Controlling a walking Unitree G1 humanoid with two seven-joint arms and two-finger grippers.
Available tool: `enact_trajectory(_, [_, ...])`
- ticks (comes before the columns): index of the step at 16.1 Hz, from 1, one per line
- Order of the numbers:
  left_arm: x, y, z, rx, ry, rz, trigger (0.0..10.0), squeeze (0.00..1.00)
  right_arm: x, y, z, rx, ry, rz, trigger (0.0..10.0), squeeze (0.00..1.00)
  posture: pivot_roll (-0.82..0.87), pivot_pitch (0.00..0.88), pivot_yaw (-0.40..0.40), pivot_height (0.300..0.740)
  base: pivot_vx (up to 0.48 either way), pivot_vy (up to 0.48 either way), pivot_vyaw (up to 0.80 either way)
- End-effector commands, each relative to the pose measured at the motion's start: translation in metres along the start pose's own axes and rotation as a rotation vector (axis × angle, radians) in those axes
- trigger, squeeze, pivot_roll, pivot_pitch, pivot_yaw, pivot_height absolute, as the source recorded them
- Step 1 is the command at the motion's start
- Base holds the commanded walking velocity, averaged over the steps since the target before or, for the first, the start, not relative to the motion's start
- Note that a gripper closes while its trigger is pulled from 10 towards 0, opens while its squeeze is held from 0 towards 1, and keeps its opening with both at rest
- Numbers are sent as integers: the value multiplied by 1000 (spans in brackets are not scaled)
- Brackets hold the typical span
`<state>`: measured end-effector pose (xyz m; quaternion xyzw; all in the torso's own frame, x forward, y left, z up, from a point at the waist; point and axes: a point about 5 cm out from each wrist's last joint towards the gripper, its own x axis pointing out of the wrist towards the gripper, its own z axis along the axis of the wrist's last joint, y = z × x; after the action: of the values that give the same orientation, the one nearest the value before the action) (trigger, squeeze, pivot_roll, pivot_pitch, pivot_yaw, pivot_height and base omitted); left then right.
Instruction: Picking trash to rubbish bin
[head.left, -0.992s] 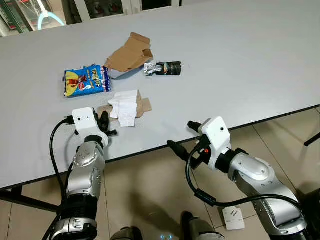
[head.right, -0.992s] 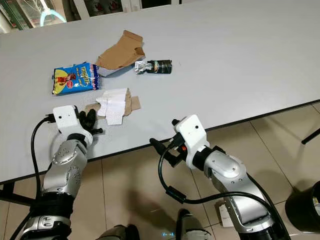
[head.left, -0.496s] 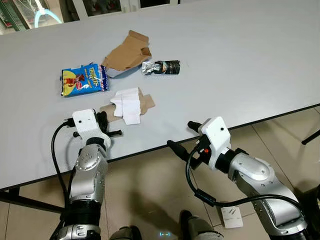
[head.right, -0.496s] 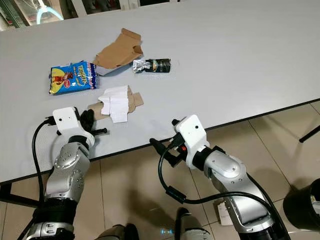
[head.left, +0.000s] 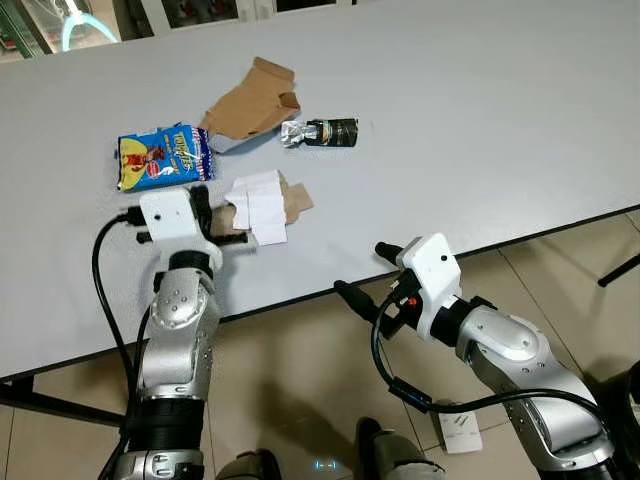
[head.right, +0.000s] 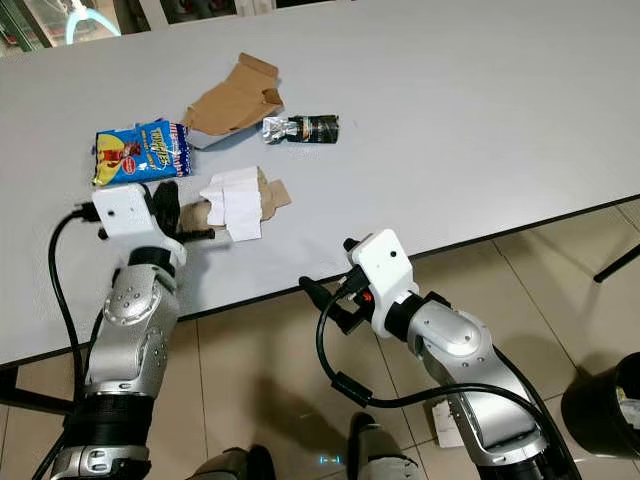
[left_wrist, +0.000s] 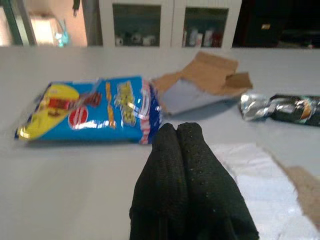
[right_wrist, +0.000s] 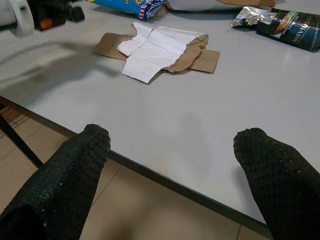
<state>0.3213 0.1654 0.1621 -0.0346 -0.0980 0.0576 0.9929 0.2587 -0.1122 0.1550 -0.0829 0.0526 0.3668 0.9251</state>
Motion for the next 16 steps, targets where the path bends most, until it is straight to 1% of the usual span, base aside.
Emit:
enact_trajectory(1, [2, -2, 9, 21, -31, -1, 0, 0, 0, 1, -2, -6, 4, 7, 10000, 0, -224, 203, 45, 740, 0, 0, 0])
enact_trajectory(2, [2, -5, 7, 54, -15, -20, 0, 0, 0, 1, -2, -5, 4, 7, 10000, 0, -224, 203, 45, 740, 0, 0, 0])
enact_trajectory(3, [3, -7, 3, 68, 6, -27, 0, 0, 0, 1, -2, -5, 3, 7, 10000, 0, -224, 203, 45, 740, 0, 0, 0])
enact_trajectory(4, [4, -8, -1, 114, 29, -25, 0, 0, 0, 1, -2, -5, 3, 7, 10000, 0, -224, 203, 45, 740, 0, 0, 0])
enact_trajectory(5, [6, -11, -6, 118, 47, -37, 10000, 1000, 1, 2, -2, -5, 1, 8, 10000, 0, -226, 199, 47, 740, 0, 0, 0])
enact_trajectory(6, [9, -20, -7, 57, 51, -77, 10000, 1000, 1, 2, -2, -6, 1, 7, 10000, 0, -226, 199, 47, 740, 0, 0, 0])
enact_trajectory(8, [12, -23, -9, 23, 72, -80, 10000, 1000, 0, 2, -1, -7, 2, 7, 10000, 0, -233, 200, 45, 740, 0, 0, 0])
enact_trajectory(9, [16, -22, -13, 1, 104, -55, 10000, 1000, 0, 2, -1, -7, 2, 6, 10000, 0, -233, 200, 45, 740, 0, 0, 0])
enact_trajectory(11, [21, -19, -17, 7, 127, -28, 10000, 1000, 0, 2, -1, -7, 3, 6, 10000, 0, -239, 201, 45, 740, 0, 0, 0])
enact_trajectory(13, [22, -15, -19, 14, 134, -11, 10000, 1000, -1, 3, -1, -6, 4, 6, 10000, 0, -243, 203, 48, 740, 0, 0, 0])
enact_trajectory(16, [24, 1, -18, 68, 119, 52, 10000, 1000, -1, 3, -2, -4, 6, 3, 10000, 0, -243, 205, 49, 740, 0, 0, 0])
